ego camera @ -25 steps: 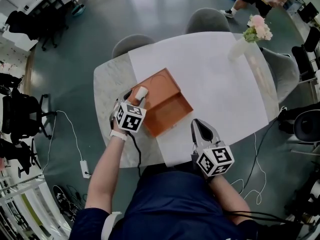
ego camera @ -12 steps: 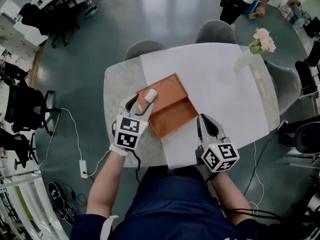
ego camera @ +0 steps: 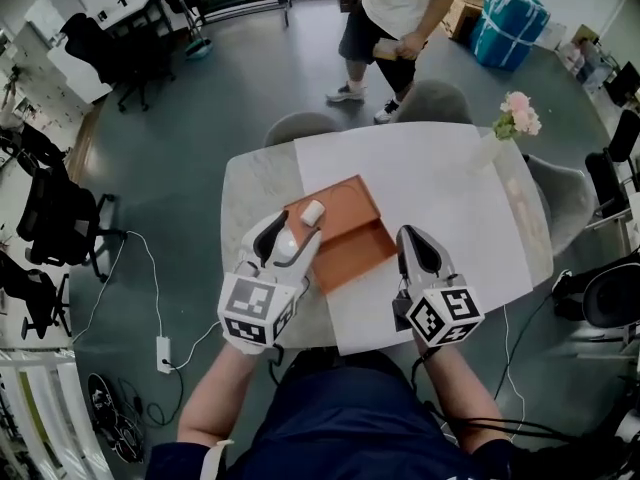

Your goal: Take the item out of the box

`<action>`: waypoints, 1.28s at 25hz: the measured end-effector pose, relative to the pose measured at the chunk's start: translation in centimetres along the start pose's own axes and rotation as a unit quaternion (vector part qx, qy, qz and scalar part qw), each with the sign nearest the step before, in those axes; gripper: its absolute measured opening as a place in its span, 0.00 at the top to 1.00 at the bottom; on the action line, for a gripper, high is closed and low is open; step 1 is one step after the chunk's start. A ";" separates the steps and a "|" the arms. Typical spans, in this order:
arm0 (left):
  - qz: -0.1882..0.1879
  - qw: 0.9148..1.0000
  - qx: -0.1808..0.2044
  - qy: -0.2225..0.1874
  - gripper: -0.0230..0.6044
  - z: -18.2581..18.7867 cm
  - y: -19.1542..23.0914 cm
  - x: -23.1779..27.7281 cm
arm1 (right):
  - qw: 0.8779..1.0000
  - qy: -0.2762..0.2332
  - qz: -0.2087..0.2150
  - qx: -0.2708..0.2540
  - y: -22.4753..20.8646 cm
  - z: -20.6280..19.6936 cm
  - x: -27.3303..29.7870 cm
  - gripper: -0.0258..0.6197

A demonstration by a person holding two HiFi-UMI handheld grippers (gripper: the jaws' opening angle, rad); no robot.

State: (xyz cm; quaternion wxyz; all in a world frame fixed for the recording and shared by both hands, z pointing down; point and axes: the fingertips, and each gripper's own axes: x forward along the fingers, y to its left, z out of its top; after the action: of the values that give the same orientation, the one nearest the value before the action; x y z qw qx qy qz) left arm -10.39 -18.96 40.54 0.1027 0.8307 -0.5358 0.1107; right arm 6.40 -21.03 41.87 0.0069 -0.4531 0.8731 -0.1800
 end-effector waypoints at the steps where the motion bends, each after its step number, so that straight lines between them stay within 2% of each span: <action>1: -0.001 1.000 -0.003 -0.011 0.57 0.7 -0.4 -0.5 | 1.000 -0.006 0.000 -0.004 0.2 0.5 0.0 0.96; 7: -0.008 0.997 -0.021 -0.072 0.57 3.3 -2.7 -3.1 | 0.999 -0.030 0.004 -0.011 0.9 2.5 -0.3 0.96; 10: -0.002 0.992 -0.034 -0.118 0.78 4.9 -3.0 -4.8 | 0.999 -0.041 0.010 -0.015 1.6 3.4 -0.5 0.96; 15: 0.011 0.988 -0.023 -0.152 0.94 6.9 -3.2 -5.8 | 0.998 -0.062 0.024 -0.021 2.6 5.7 -0.6 0.96; 20: 0.025 0.986 -0.034 -0.159 0.96 7.4 -1.9 -6.1 | 0.995 -0.085 0.043 -0.033 4.4 7.8 -0.5 0.96; 26: 0.018 0.985 -0.026 -0.168 0.96 8.5 -2.5 -5.7 | 0.992 -0.108 0.051 -0.048 5.1 9.4 -1.0 0.96; 32: 0.015 0.985 -0.018 -0.168 0.96 8.7 -2.6 -4.8 | 0.983 -0.134 0.043 -0.115 5.8 10.5 -1.0 0.96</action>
State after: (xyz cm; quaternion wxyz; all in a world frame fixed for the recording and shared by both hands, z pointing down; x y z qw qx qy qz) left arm -9.27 -16.30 30.67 0.0245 0.8275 -0.5596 -0.0389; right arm 4.27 -20.44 30.01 0.0793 -0.4334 0.8976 -0.0158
